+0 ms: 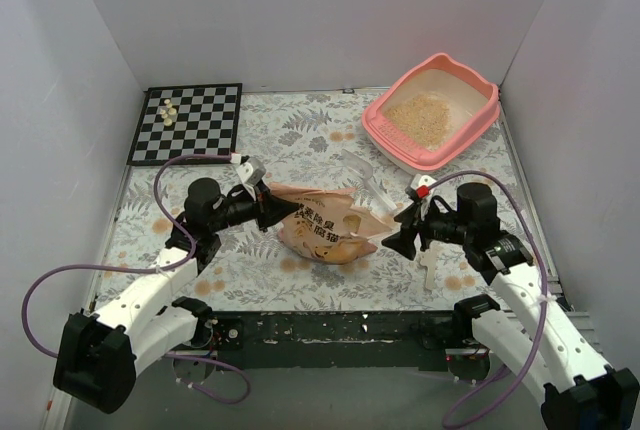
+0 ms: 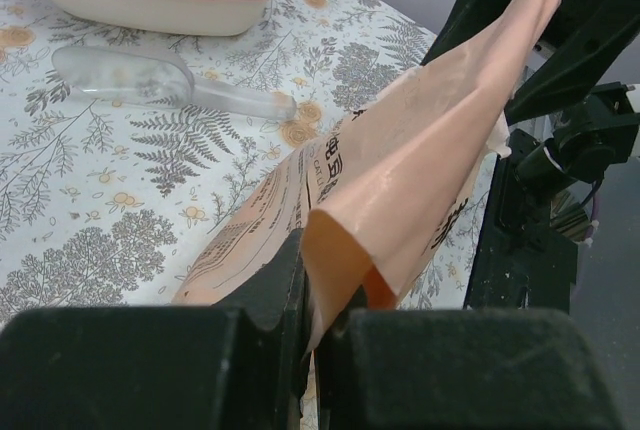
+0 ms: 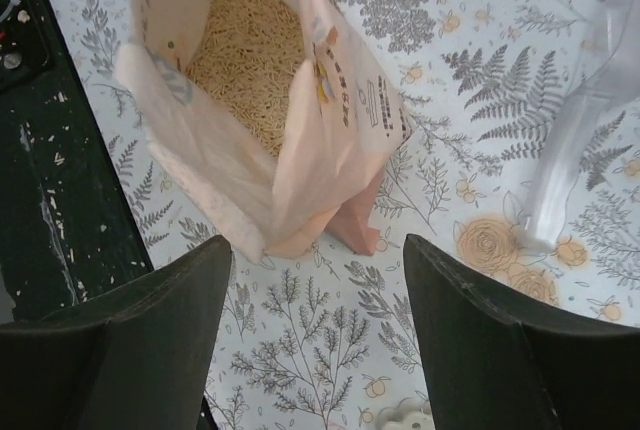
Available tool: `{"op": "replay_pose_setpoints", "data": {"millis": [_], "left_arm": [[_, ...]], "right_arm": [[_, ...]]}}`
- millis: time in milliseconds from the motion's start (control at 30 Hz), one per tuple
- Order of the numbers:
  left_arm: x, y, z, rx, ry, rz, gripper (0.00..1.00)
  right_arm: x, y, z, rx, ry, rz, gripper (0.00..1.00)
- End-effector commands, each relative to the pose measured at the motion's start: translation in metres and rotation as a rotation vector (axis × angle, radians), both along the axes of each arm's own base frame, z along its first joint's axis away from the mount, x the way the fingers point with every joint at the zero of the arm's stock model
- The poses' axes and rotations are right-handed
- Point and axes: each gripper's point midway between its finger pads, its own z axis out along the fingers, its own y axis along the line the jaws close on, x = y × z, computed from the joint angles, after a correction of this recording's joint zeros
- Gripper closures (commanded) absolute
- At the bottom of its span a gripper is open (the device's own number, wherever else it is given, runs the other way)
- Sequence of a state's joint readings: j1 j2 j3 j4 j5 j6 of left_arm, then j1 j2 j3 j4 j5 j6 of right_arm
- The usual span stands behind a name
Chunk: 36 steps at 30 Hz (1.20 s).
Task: Fill the litter box with clean litter
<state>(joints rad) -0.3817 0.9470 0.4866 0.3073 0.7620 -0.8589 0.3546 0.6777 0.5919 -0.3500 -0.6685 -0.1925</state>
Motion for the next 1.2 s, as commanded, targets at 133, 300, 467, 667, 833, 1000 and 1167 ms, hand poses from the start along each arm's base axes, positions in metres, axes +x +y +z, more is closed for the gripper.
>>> {"op": "replay_pose_setpoints", "data": {"millis": [133, 300, 467, 667, 833, 1000, 1167], "left_arm": [[0.018, 0.015, 0.013, -0.030, 0.000, 0.159, 1.00], [0.018, 0.016, 0.009, -0.030, 0.040, 0.179, 1.00], [0.020, 0.021, -0.001, -0.014, 0.074, 0.217, 1.00], [0.018, 0.020, -0.011, -0.018, 0.101, 0.211, 1.00], [0.018, 0.018, -0.016, -0.007, 0.121, 0.199, 1.00], [0.019, 0.017, -0.019, -0.005, 0.134, 0.197, 1.00], [0.019, 0.018, -0.020, -0.005, 0.134, 0.200, 1.00]], "right_arm": [[0.009, 0.024, 0.009, 0.124, -0.256, 0.162, 0.09], [0.004, 0.030, 0.000, 0.167, -0.237, 0.214, 0.08], [0.009, 0.032, 0.006, 0.239, -0.284, 0.169, 0.08], [0.013, 0.036, 0.008, 0.270, -0.284, 0.177, 0.09], [0.014, 0.041, 0.019, 0.298, -0.300, 0.208, 0.11], [0.009, 0.044, 0.024, 0.344, -0.284, 0.225, 0.12], [0.010, 0.048, 0.024, 0.366, -0.252, 0.229, 0.16]]}}
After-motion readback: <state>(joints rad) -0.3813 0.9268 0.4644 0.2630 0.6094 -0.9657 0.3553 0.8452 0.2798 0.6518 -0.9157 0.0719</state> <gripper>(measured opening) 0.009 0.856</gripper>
